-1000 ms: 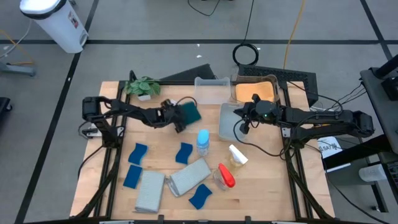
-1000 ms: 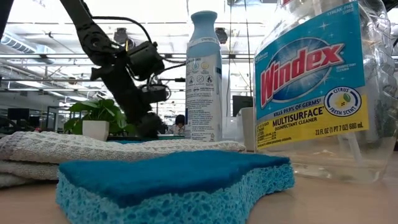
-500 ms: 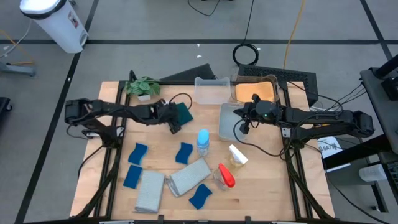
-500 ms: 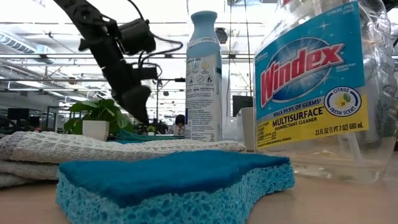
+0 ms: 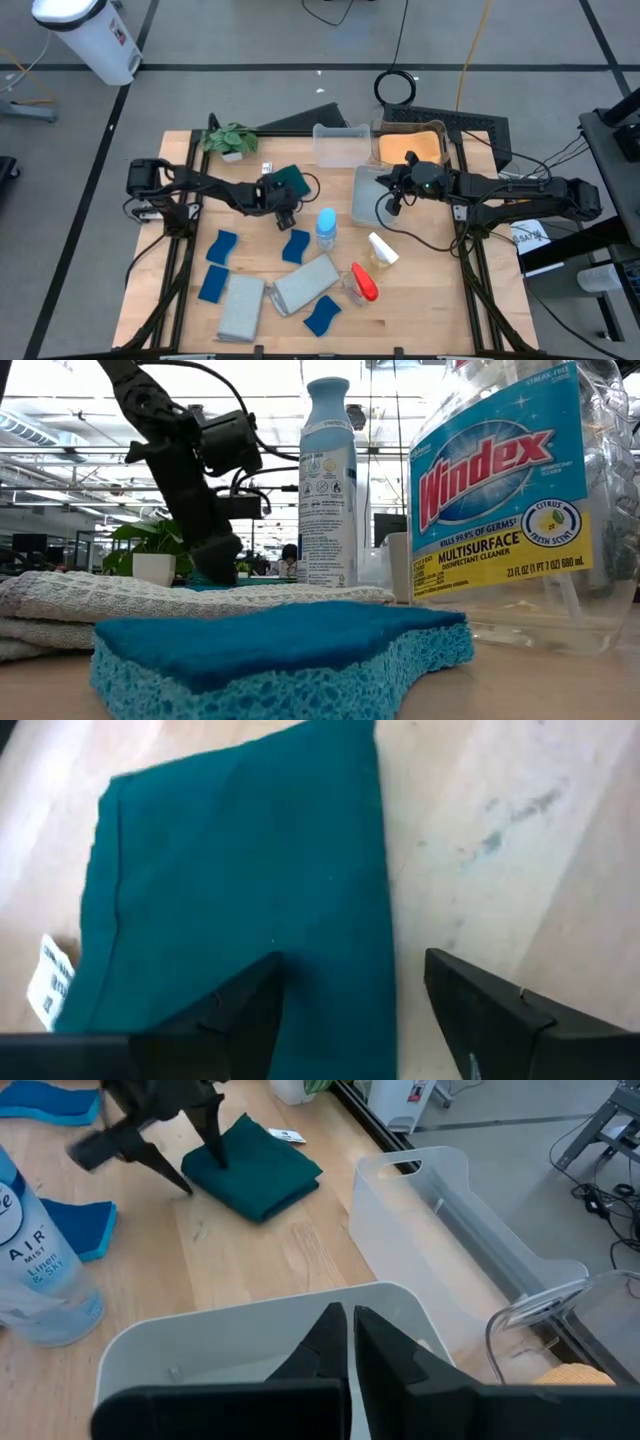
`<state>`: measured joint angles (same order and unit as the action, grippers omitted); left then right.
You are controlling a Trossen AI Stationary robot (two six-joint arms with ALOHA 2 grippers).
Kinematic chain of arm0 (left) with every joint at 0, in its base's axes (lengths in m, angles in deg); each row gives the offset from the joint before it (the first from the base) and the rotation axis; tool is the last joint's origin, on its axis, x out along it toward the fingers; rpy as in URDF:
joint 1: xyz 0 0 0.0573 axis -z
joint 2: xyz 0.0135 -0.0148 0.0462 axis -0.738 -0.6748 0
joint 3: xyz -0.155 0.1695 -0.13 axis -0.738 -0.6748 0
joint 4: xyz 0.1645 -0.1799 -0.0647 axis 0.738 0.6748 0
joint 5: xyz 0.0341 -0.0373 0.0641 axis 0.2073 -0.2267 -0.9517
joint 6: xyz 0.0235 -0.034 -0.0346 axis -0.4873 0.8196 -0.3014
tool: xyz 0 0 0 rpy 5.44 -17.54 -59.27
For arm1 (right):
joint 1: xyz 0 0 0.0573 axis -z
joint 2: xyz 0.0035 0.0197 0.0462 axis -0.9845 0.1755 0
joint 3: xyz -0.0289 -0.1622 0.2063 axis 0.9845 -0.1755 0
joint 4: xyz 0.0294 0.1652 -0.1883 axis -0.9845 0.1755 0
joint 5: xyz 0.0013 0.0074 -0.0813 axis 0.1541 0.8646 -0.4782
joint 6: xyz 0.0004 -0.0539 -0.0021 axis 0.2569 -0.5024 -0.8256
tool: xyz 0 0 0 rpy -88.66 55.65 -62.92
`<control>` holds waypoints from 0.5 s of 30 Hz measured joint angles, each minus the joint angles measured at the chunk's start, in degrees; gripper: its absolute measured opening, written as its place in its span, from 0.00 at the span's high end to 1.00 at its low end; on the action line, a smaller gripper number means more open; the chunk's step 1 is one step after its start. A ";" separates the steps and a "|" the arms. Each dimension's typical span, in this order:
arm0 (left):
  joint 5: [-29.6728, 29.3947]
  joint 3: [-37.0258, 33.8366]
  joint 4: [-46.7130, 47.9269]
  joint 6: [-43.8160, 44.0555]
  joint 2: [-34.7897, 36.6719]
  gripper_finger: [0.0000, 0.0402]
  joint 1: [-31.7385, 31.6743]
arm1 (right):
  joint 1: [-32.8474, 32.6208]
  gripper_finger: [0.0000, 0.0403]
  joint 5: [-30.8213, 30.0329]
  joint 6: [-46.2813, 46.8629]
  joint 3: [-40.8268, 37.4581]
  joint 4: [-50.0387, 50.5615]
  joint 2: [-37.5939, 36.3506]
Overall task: Pick & Place Kitchen Items
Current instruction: Put the green towel into the transparent bin
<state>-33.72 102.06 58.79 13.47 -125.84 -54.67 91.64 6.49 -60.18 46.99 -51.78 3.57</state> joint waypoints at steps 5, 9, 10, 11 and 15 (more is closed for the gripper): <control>-0.96 0.07 0.02 0.95 -2.24 0.39 -0.31 | -0.20 1.00 0.02 0.07 0.00 0.01 0.02; -1.99 0.01 0.50 1.16 -2.40 0.40 -0.35 | -0.22 1.00 0.02 0.06 0.00 -0.01 0.00; -2.47 -0.04 0.63 1.15 -2.45 0.42 -0.35 | -0.22 1.00 0.02 0.11 0.00 0.01 0.02; -2.78 -0.06 0.69 1.15 -2.52 0.45 -0.37 | -0.22 1.00 0.02 0.11 0.00 0.01 0.02; -0.59 -0.08 0.74 1.14 -2.60 0.64 -1.37 | -0.22 1.00 0.02 0.05 0.00 0.01 0.00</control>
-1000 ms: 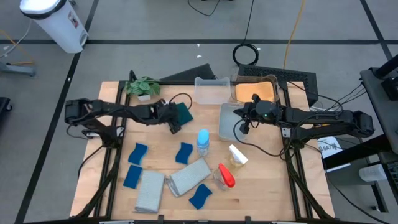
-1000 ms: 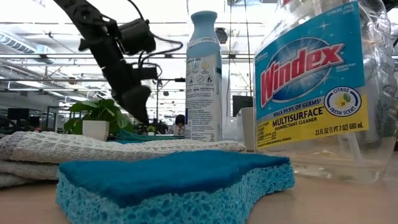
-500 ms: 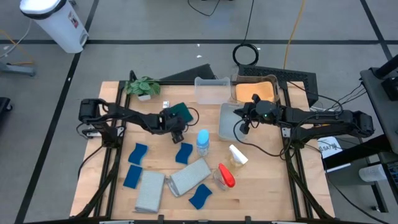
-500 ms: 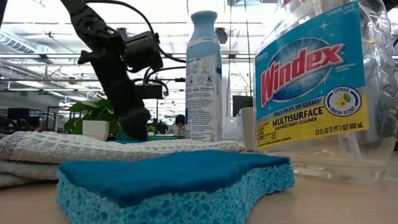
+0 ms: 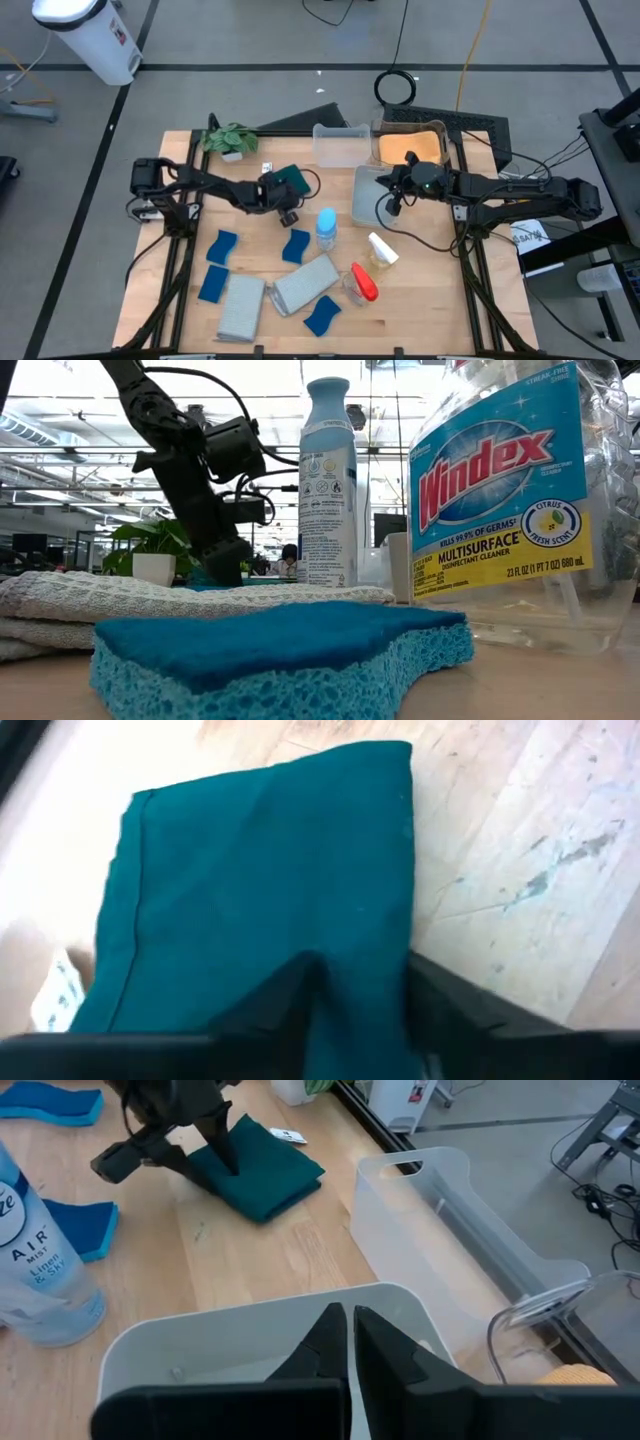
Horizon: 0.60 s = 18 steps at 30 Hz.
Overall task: Pick & Place Kitchen Items
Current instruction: Put the green towel into the transparent bin
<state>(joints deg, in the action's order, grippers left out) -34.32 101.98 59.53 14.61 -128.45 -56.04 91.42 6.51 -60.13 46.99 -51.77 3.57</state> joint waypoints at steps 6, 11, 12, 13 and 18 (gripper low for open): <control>1.87 -0.07 0.38 0.36 -0.02 0.96 -1.41 | 0.00 1.00 0.00 -0.02 0.00 0.00 0.01; 1.78 0.14 0.58 0.43 1.21 0.97 -1.36 | 0.00 1.00 0.00 -0.02 0.00 0.00 0.00; 2.29 0.56 1.89 0.21 1.82 0.97 -1.37 | 0.00 1.00 0.00 -0.02 0.00 0.00 0.01; 3.29 1.15 3.28 -0.26 2.68 0.97 -1.41 | 0.00 1.00 0.00 -0.04 0.00 -0.02 0.00; 6.72 8.58 12.24 -4.58 7.74 0.97 -1.82 | 0.00 1.00 -0.01 -0.04 0.00 -0.23 0.00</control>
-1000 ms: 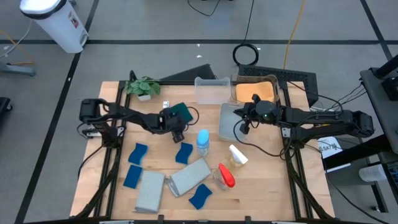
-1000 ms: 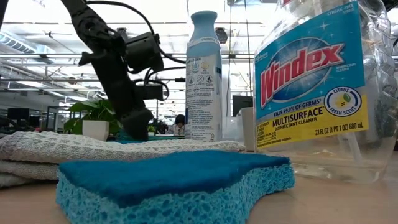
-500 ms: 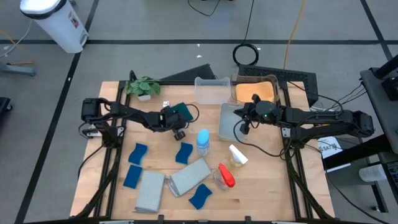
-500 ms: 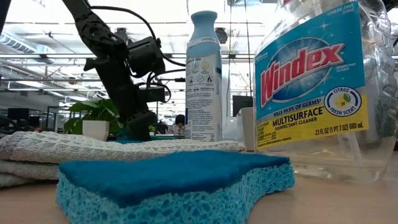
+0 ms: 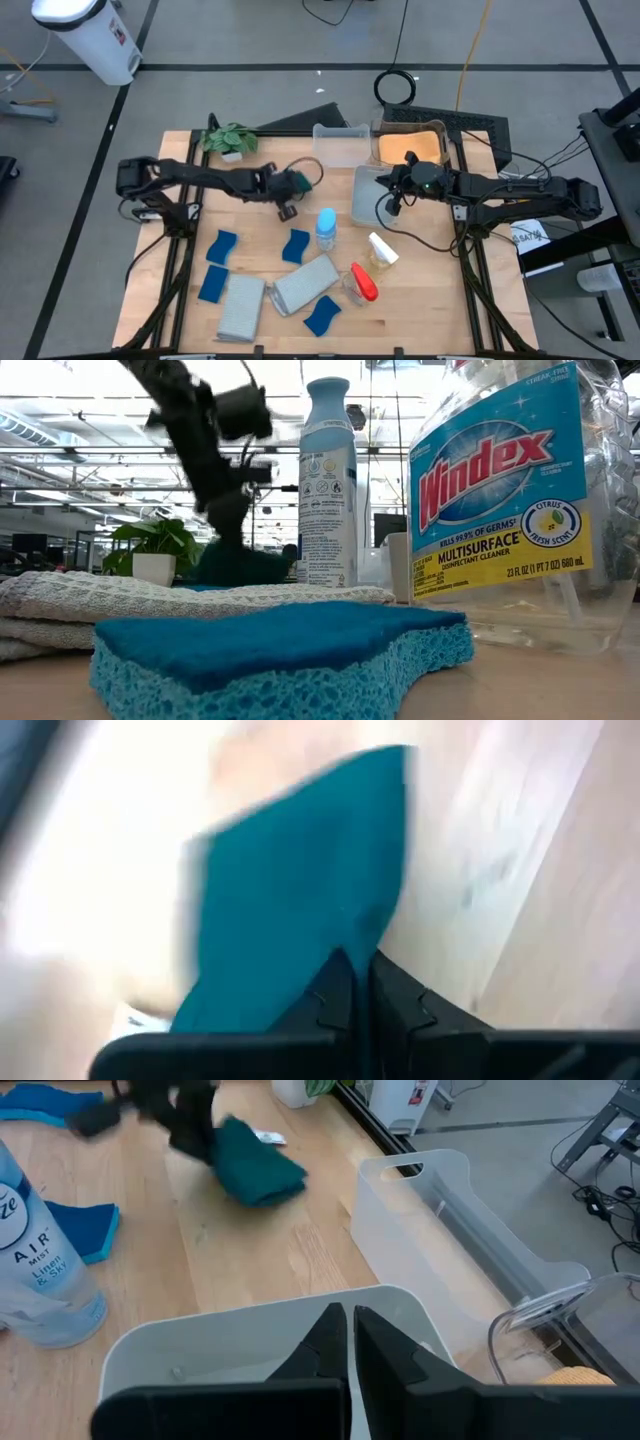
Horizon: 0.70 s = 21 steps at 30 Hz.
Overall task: Pick & Place Kitchen Items
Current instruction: Put the green towel into the transparent bin
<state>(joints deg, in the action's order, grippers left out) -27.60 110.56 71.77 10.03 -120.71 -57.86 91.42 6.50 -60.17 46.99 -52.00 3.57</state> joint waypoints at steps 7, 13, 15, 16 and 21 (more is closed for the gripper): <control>0.35 11.73 10.12 -7.77 4.05 0.97 -1.20 | 0.12 1.00 -2.02 -1.27 0.00 -1.12 0.02; -0.07 20.12 14.88 -13.96 4.24 0.98 -3.05 | 2.97 0.95 -2.80 -4.00 2.02 -5.18 0.04; -0.07 22.22 14.77 -15.78 4.30 0.98 -3.64 | 5.16 0.89 0.25 -4.78 4.29 -5.20 0.04; -0.08 23.05 14.84 -16.62 4.30 0.98 -3.94 | 6.23 0.85 2.50 -5.27 5.50 -5.19 0.16; -0.06 26.52 14.60 -18.63 4.30 0.98 -5.00 | 9.79 0.62 7.86 -8.55 13.21 -4.76 2.84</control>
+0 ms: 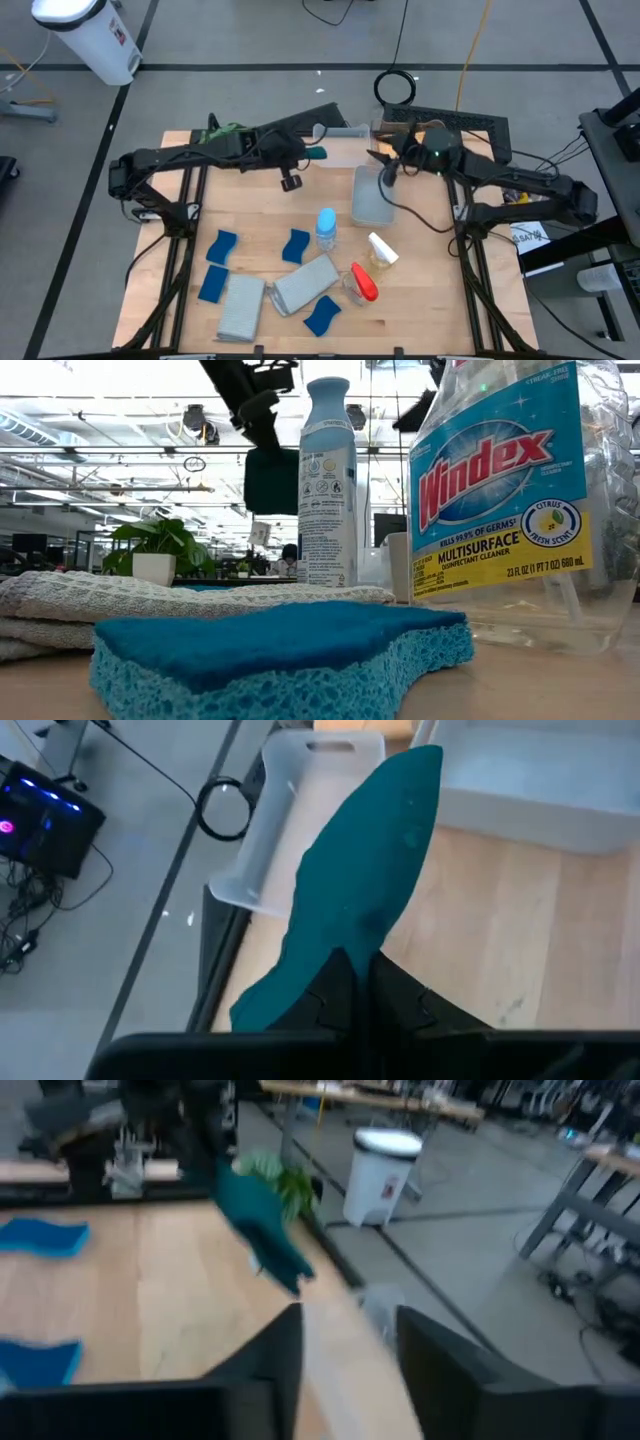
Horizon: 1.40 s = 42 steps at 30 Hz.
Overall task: Pick & Place Kitchen Items
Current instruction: Put the green towel into the transparent bin
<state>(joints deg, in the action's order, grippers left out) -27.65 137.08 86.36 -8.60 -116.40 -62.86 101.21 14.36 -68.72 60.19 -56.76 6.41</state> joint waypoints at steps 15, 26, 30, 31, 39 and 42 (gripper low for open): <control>0.78 0.42 -3.55 -0.60 -0.22 0.98 -0.45 | -3.90 0.36 4.45 -15.05 33.66 18.35 29.45; 3.64 0.42 -3.68 -0.32 -0.22 0.98 -0.36 | -4.75 0.38 4.42 -17.41 37.59 19.62 38.96; 5.68 0.42 -4.20 -0.37 -0.22 0.98 -0.34 | -4.95 0.39 4.34 -17.46 37.59 18.89 40.38; 5.95 0.44 -4.16 -0.38 -0.22 0.98 -0.32 | -4.95 0.40 4.32 -17.48 37.59 19.03 40.47; 5.99 0.44 -3.78 0.03 -0.22 0.98 -0.34 | -4.95 0.62 4.27 -16.94 37.61 18.56 40.05; 6.00 0.44 -3.49 0.24 -0.22 0.97 -0.34 | -4.98 0.69 4.26 -16.94 37.61 18.58 39.91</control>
<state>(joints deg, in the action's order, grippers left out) -21.66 137.52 82.88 -8.36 -116.62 -63.20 96.23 18.62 -85.66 97.80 -38.18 46.32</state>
